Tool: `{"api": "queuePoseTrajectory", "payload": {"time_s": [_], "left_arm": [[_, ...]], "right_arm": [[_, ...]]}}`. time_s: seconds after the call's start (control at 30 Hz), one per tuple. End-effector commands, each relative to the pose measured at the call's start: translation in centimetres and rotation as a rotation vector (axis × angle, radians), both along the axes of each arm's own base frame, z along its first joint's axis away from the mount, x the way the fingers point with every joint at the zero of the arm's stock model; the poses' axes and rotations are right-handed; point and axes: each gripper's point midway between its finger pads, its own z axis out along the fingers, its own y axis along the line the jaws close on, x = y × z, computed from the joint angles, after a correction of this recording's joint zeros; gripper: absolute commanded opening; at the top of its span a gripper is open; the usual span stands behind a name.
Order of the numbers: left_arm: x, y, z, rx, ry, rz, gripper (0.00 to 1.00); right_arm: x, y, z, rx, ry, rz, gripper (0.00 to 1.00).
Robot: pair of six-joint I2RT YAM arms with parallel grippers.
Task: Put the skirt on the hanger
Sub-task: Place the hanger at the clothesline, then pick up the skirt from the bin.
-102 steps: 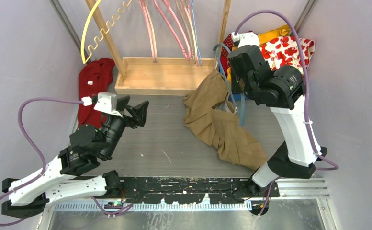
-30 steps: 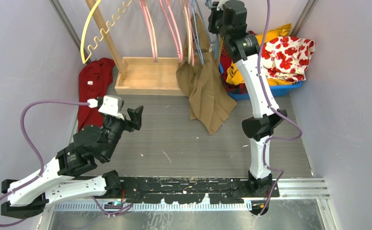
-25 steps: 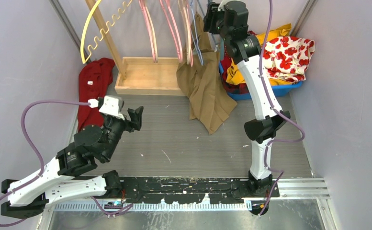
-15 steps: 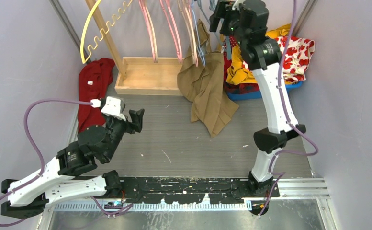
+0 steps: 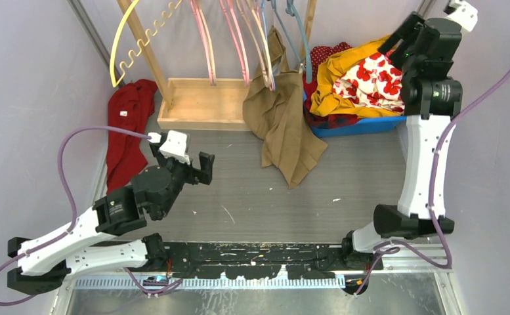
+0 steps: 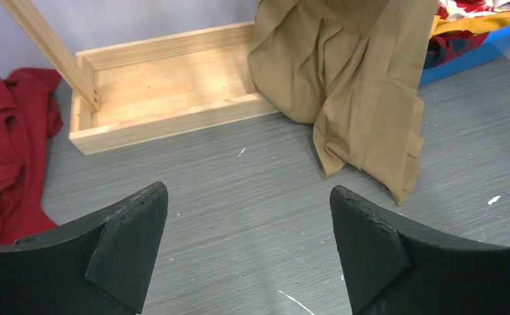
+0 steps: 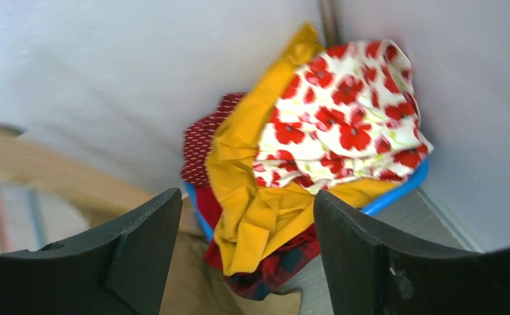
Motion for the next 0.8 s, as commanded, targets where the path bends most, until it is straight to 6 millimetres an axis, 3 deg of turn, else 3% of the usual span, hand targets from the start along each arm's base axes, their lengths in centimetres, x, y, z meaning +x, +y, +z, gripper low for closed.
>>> {"api": "queuePoseTrajectory", "payload": {"time_s": [0.0, 0.17, 0.37, 0.57, 0.67, 0.77], "left_arm": [[0.1, -1.3, -1.0, -0.019, 0.034, -0.020, 1.00], [0.7, -3.8, -4.4, -0.033, 0.114, -0.075, 0.99], [1.8, -6.9, -10.2, -0.046, 0.273, -0.127, 0.99], [2.6, -8.3, -13.7, -0.034, 0.353, -0.147, 0.99], [3.2, -8.3, -14.3, -0.031, 0.366, -0.142, 0.99], [3.4, -8.4, -14.4, -0.037, 0.362, -0.140, 1.00]], "right_arm": [[6.8, -3.0, -8.4, 0.214, 0.129, -0.030, 0.75], [14.2, -4.2, -16.0, 0.248, 0.297, -0.032, 0.74], [20.6, -3.7, -22.5, 0.307, 0.350, 0.024, 0.78], [23.6, -3.8, -27.4, 0.336, 0.355, 0.020, 0.81], [24.2, -4.3, -28.3, 0.346, 0.326, -0.012, 0.82], [25.0, -5.1, -28.1, 0.340, 0.255, -0.050, 0.82]]}}
